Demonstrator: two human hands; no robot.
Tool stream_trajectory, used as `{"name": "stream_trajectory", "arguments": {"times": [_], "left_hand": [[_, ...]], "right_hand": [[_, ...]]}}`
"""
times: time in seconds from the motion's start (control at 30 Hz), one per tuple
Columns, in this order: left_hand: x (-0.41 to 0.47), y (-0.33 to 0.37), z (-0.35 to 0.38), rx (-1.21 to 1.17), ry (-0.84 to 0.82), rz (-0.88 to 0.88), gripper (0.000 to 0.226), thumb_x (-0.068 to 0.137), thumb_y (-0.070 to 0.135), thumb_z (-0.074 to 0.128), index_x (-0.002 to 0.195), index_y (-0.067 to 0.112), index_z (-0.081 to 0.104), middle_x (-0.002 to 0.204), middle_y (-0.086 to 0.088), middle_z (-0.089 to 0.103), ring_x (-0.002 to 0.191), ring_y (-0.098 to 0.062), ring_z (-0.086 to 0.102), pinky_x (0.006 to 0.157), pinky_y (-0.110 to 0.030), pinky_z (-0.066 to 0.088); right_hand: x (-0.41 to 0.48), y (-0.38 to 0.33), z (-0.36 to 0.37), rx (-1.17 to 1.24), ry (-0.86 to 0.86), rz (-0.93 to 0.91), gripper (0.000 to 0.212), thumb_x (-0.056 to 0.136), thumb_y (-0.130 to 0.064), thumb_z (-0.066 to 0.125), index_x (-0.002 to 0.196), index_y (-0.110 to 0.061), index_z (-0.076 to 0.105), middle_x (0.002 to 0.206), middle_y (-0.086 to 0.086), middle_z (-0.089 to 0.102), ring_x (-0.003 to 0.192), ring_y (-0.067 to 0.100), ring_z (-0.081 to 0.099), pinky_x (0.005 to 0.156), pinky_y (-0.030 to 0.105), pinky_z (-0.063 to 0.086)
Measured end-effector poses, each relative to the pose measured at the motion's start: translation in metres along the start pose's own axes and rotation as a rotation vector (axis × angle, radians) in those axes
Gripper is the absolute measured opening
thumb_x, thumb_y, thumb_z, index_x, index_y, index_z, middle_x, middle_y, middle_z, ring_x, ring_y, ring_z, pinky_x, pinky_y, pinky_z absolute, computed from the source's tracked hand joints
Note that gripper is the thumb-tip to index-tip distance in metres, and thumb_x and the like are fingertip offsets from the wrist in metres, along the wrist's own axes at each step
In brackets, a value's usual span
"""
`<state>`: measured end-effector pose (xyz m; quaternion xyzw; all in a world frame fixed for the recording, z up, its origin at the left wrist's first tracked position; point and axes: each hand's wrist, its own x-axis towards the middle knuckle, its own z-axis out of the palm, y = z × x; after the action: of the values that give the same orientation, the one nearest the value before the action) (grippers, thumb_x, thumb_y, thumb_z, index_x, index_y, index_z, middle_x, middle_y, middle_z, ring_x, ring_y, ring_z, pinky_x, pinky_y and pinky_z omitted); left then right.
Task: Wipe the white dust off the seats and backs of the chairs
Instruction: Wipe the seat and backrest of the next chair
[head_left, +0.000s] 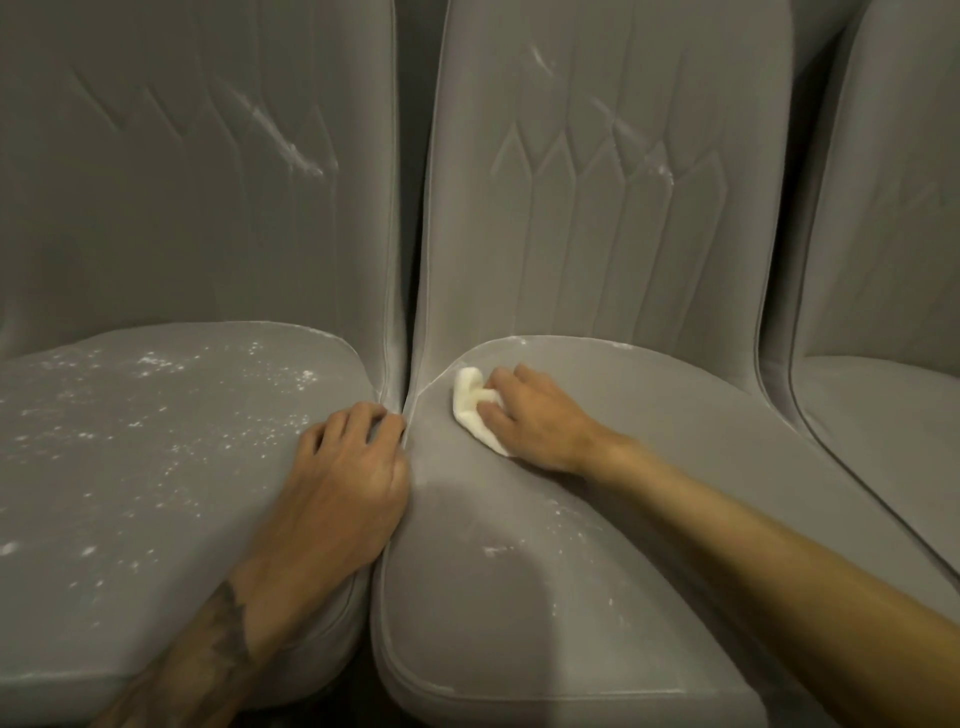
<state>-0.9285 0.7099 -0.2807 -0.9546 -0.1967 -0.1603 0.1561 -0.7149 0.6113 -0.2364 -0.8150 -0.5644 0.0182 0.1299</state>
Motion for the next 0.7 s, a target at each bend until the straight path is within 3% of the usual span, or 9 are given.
{"name": "stream_trajectory", "arguments": {"times": [0.07,0.17,0.23,0.3,0.37,0.47,0.6,0.7], "left_hand": [[0.0,0.0,0.001,0.021,0.037,0.009,0.029,0.103,0.009,0.037,0.109,0.003,0.065,0.126,-0.019,0.059,0.114,-0.04,0.055,0.086,-0.053,0.045],[0.0,-0.003,0.003,-0.037,0.101,-0.005,0.024,0.1,0.016,0.05,0.113,0.004,0.066,0.117,-0.017,0.06,0.103,-0.037,0.058,0.079,-0.051,0.046],[0.001,-0.004,0.004,-0.092,0.108,-0.025,0.025,0.1,0.021,0.051,0.113,0.006,0.066,0.118,-0.015,0.06,0.104,-0.037,0.058,0.081,-0.051,0.047],[0.001,-0.003,0.007,-0.047,0.084,-0.008,0.027,0.102,0.015,0.043,0.112,0.005,0.065,0.122,-0.018,0.058,0.109,-0.039,0.057,0.085,-0.053,0.046],[0.001,-0.003,0.007,-0.004,0.058,0.014,0.028,0.102,0.01,0.039,0.109,0.003,0.066,0.125,-0.019,0.057,0.112,-0.04,0.054,0.087,-0.054,0.045],[0.0,-0.003,0.004,0.033,0.059,0.034,0.027,0.101,0.007,0.04,0.104,0.002,0.066,0.125,-0.02,0.058,0.113,-0.041,0.054,0.085,-0.055,0.045],[0.001,-0.004,0.004,0.001,0.031,-0.001,0.035,0.105,0.016,0.031,0.112,0.007,0.064,0.13,-0.017,0.056,0.115,-0.038,0.053,0.089,-0.051,0.043],[0.0,-0.004,0.006,-0.012,0.056,0.009,0.032,0.103,0.012,0.035,0.108,0.003,0.065,0.123,-0.021,0.059,0.108,-0.04,0.055,0.083,-0.052,0.044]], "right_hand": [[0.003,-0.01,0.008,0.009,0.039,0.007,0.033,0.105,-0.034,0.041,0.126,-0.01,0.047,0.121,0.017,0.051,0.108,0.036,0.048,0.095,0.042,0.037],[-0.032,-0.029,0.025,0.11,0.086,-0.267,0.027,0.103,-0.042,0.041,0.117,-0.02,0.046,0.109,0.005,0.049,0.096,0.026,0.045,0.088,0.039,0.037],[-0.046,-0.024,0.02,0.123,0.023,-0.37,0.025,0.102,-0.048,0.038,0.11,-0.025,0.045,0.102,-0.001,0.047,0.091,0.021,0.044,0.085,0.037,0.038],[-0.036,-0.004,0.01,0.057,-0.015,-0.313,0.026,0.104,-0.044,0.041,0.114,-0.021,0.048,0.107,0.004,0.05,0.097,0.025,0.047,0.09,0.039,0.038],[-0.02,0.017,-0.002,-0.005,-0.014,-0.112,0.029,0.105,-0.037,0.042,0.121,-0.014,0.05,0.116,0.012,0.053,0.106,0.033,0.05,0.096,0.041,0.038],[-0.021,0.018,-0.002,-0.024,0.029,0.049,0.032,0.105,-0.035,0.04,0.125,-0.012,0.047,0.121,0.015,0.052,0.108,0.034,0.048,0.095,0.039,0.037],[-0.079,-0.025,0.015,0.09,0.135,-0.238,0.029,0.103,-0.042,0.039,0.118,-0.019,0.048,0.108,0.005,0.051,0.094,0.024,0.043,0.086,0.034,0.031],[-0.095,-0.021,0.004,0.083,0.056,-0.249,0.028,0.104,-0.045,0.037,0.121,-0.025,0.047,0.109,-0.002,0.048,0.097,0.019,0.044,0.09,0.034,0.036]]}}
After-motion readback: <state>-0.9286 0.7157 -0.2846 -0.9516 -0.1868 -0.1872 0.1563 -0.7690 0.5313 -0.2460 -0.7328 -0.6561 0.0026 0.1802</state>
